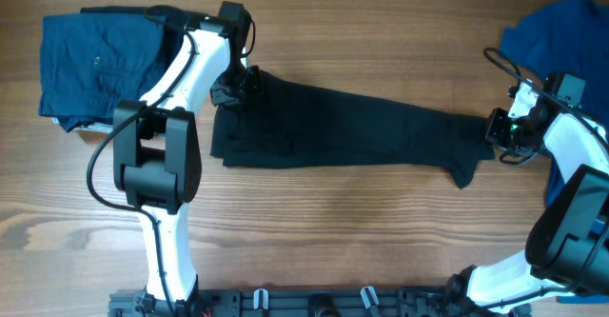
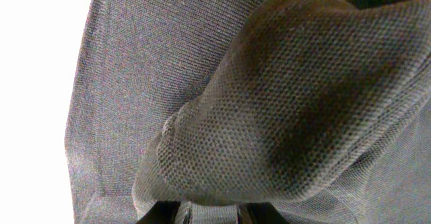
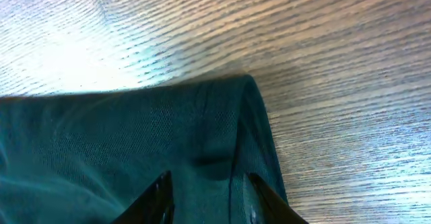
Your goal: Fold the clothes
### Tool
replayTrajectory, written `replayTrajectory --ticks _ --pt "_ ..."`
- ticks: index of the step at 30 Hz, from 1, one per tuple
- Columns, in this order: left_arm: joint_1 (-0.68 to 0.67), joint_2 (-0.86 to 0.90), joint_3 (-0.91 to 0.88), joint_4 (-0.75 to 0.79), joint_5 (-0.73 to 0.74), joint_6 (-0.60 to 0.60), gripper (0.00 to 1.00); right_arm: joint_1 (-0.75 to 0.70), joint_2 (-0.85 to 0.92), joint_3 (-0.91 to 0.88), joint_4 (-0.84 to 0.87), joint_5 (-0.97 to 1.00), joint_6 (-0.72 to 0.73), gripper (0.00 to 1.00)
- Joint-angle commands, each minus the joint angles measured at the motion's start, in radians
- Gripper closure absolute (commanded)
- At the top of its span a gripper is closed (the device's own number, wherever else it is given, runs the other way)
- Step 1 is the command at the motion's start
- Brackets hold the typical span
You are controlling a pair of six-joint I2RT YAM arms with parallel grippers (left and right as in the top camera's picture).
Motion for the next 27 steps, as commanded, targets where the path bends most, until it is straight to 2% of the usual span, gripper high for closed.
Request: replayTrajectory --ticks 1,12,21,27 --pt "0.006 0.008 -0.008 0.000 -0.011 0.016 0.78 0.002 -0.001 0.015 0.006 -0.023 0.006 0.66" --pt "0.006 0.008 -0.008 0.000 -0.011 0.016 0.78 0.003 -0.001 -0.055 0.109 -0.024 0.006 0.68" --pt "0.006 0.008 -0.008 0.000 -0.011 0.016 0.78 0.004 -0.001 -0.062 0.170 -0.064 0.007 0.74" --pt "0.006 0.008 -0.008 0.000 -0.030 0.016 0.78 0.004 0.000 -0.062 0.190 -0.068 0.008 0.66"
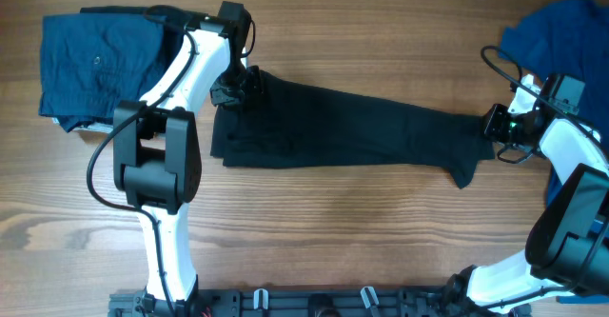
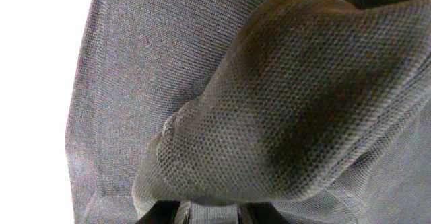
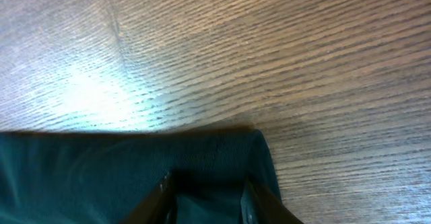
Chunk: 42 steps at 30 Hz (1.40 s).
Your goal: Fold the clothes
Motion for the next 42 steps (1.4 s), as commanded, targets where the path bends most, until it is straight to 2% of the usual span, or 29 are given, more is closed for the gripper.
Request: replayTrajectory --ticks 1,15,16,26,33,42 --pt "0.006 0.008 -0.008 0.000 -0.029 0.016 0.78 0.003 0.000 -0.010 0.006 -0.031 0.001 0.66" --pt "0.006 0.008 -0.008 0.004 -0.028 0.016 0.78 0.004 0.042 -0.010 -0.011 -0.029 0.001 0.66" --pt "0.006 0.008 -0.008 0.004 -0.028 0.016 0.78 0.004 0.042 -0.010 -0.010 -0.029 0.001 0.71" --pt "0.006 0.008 -0.008 0.005 -0.028 0.013 0.77 0.004 0.041 0.037 -0.079 -0.028 0.000 0.95" --pt "0.006 0.008 -0.008 0.012 -0.028 0.012 0.77 0.004 0.041 0.151 -0.129 -0.039 -0.003 0.96" --pt "0.006 0.008 -0.008 0.015 -0.028 0.013 0.77 0.004 0.049 0.163 -0.019 -0.057 -0.028 0.95"
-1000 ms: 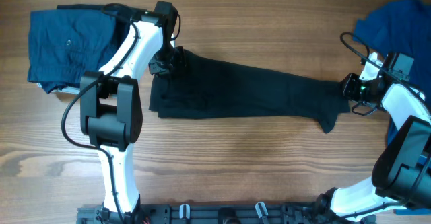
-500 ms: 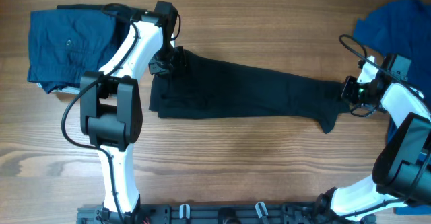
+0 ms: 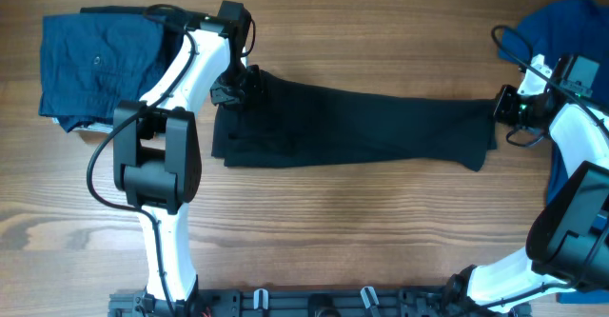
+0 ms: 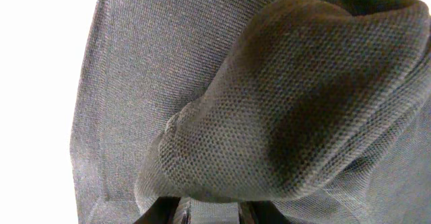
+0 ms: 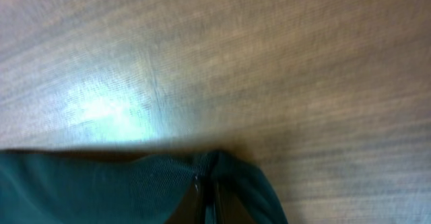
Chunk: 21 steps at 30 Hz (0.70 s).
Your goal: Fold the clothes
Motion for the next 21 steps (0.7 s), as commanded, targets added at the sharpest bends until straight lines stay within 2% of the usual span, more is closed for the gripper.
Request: replayTrajectory --ticks 1,8,9,10,12,13,14,16,19,21 --pt "0.006 0.008 -0.008 0.003 -0.021 0.013 0.77 0.003 0.031 0.018 0.048 -0.020 -0.024 0.95" --pt "0.006 0.008 -0.008 0.003 -0.021 0.013 0.78 0.003 0.098 0.012 0.093 -0.021 -0.023 0.92" --pt "0.006 0.008 -0.008 0.003 -0.021 0.013 0.78 0.003 0.113 0.012 0.100 -0.021 -0.024 0.82" --pt "0.006 0.008 -0.008 0.003 -0.021 0.013 0.78 0.003 0.130 0.012 0.106 -0.021 -0.023 0.66" --pt "0.006 0.008 -0.008 0.003 -0.021 0.013 0.79 0.003 0.163 0.012 0.121 -0.021 -0.023 0.54" --pt "0.006 0.008 -0.008 0.007 -0.022 0.014 0.83 0.003 0.174 0.012 0.130 -0.021 -0.023 0.51" --pt "0.006 0.007 -0.008 0.008 -0.021 0.017 0.96 0.003 0.176 0.012 0.135 -0.032 -0.024 0.50" --pt "0.006 -0.001 -0.005 0.017 -0.021 0.039 0.96 0.003 0.165 0.023 0.149 -0.082 -0.046 0.45" --pt "0.006 -0.036 0.021 0.022 -0.021 0.055 0.96 0.003 0.110 0.073 0.130 -0.099 -0.046 0.32" --pt "0.005 -0.075 0.048 0.024 -0.021 0.054 0.95 0.003 0.060 0.096 0.113 -0.099 -0.047 0.30"
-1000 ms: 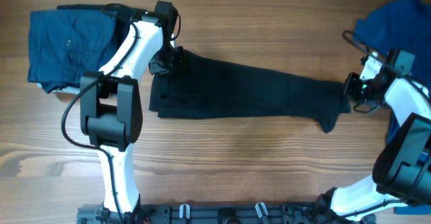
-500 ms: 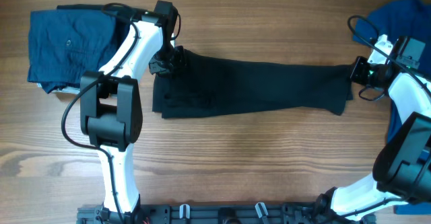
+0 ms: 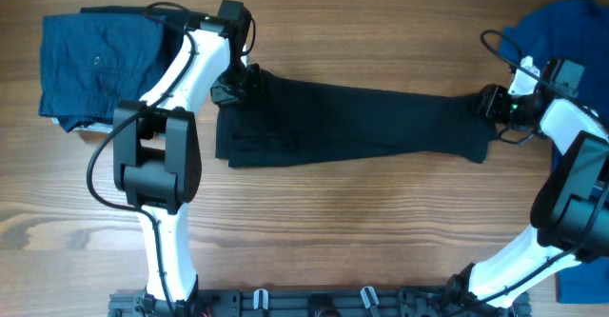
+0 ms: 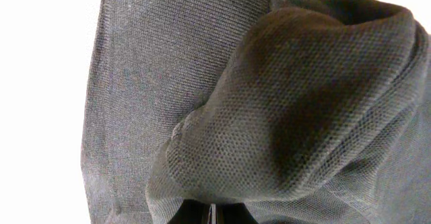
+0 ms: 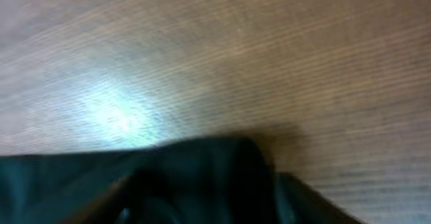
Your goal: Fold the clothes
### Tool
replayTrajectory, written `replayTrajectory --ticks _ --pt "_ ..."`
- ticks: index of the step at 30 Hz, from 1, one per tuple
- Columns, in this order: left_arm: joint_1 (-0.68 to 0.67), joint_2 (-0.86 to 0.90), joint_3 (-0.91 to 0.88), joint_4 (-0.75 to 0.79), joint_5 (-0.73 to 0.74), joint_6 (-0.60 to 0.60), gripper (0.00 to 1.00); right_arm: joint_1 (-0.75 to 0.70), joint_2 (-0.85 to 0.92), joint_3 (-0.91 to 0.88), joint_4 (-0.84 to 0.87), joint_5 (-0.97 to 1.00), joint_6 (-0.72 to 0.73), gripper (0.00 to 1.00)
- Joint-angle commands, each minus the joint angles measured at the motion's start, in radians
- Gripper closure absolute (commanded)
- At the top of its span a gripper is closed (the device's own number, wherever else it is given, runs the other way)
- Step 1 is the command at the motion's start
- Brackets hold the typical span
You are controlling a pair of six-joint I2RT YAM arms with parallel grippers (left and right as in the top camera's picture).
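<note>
A pair of black pants (image 3: 362, 122) lies stretched across the table, waist to the left and leg ends to the right. At the waist's far corner my left gripper (image 3: 238, 84) is shut on a bunched fold of the pants (image 4: 303, 103); in the left wrist view its fingertips (image 4: 212, 214) meet under the cloth. My right gripper (image 3: 487, 103) is at the far corner of the leg ends. In the blurred right wrist view it (image 5: 202, 204) stands open, fingers wide apart on either side of the dark hem (image 5: 188, 177).
A folded stack of dark blue clothes (image 3: 95, 60) sits at the back left. A loose blue garment (image 3: 557, 36) lies at the back right, just behind my right arm. The wooden table (image 3: 333, 231) is bare in front of the pants.
My left gripper's fingers, apart around the waist fold before, are now shut on it. My right gripper, shut on the hem corner before, is now open and sits slightly further left.
At first the leg ends slanted toward the front and my right gripper stood open around the hem corner. It stayed there, then was shut on the hem further right and back, with the legs lying straight. Now it is open, and my left gripper is shut on the waist.
</note>
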Motion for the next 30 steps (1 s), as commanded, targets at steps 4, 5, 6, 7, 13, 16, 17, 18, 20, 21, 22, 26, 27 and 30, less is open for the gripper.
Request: replayTrajectory --ticks 4,5,6,7,13,16,17,18,20,21,22,26,27,30 --pt "0.006 -0.168 0.081 0.046 -0.019 0.004 0.89 0.006 -0.202 0.076 -0.051 -0.052 -0.014 0.32" --pt "0.008 -0.188 0.081 0.056 -0.023 -0.012 0.89 0.009 -0.216 0.076 -0.070 -0.057 -0.010 0.33" --pt "0.010 -0.203 0.081 0.061 -0.030 -0.026 0.89 0.014 -0.224 0.076 -0.092 -0.071 -0.008 0.34" --pt "0.013 -0.212 0.081 0.064 -0.041 -0.043 0.89 0.019 -0.226 0.075 -0.113 -0.089 -0.008 0.37" --pt "0.031 -0.176 0.060 0.108 -0.062 -0.070 0.96 0.085 -0.198 0.011 -0.100 -0.121 -0.049 0.66" --pt "0.030 -0.131 0.051 0.127 -0.058 -0.070 0.96 0.116 -0.159 -0.019 -0.057 -0.117 -0.053 0.70" --pt "0.029 -0.116 0.049 0.131 -0.054 -0.070 0.96 0.122 -0.147 -0.025 -0.049 -0.118 -0.053 0.70" --pt "0.029 -0.095 0.047 0.132 -0.054 -0.070 0.96 0.132 -0.124 -0.037 -0.031 -0.117 -0.053 0.70" --pt "0.029 -0.061 0.044 0.138 -0.055 -0.070 0.96 0.141 -0.090 -0.050 -0.008 -0.117 -0.053 0.70" --pt "0.029 -0.048 0.043 0.142 -0.055 -0.070 0.96 0.144 -0.073 -0.053 0.001 -0.117 -0.053 0.70" --pt "0.029 -0.025 0.043 0.148 -0.055 -0.070 0.96 0.148 -0.043 -0.055 0.012 -0.117 -0.053 0.70" --pt "0.029 0.032 0.043 0.161 -0.056 -0.065 0.96 0.149 0.057 -0.055 0.030 -0.118 -0.047 0.69" --pt "0.029 0.037 0.043 0.162 -0.060 -0.060 0.96 0.149 0.074 -0.055 0.032 -0.119 -0.042 0.70" --pt "0.029 0.034 0.046 0.172 -0.070 -0.032 0.96 0.150 0.085 -0.055 0.031 -0.122 -0.042 0.72"
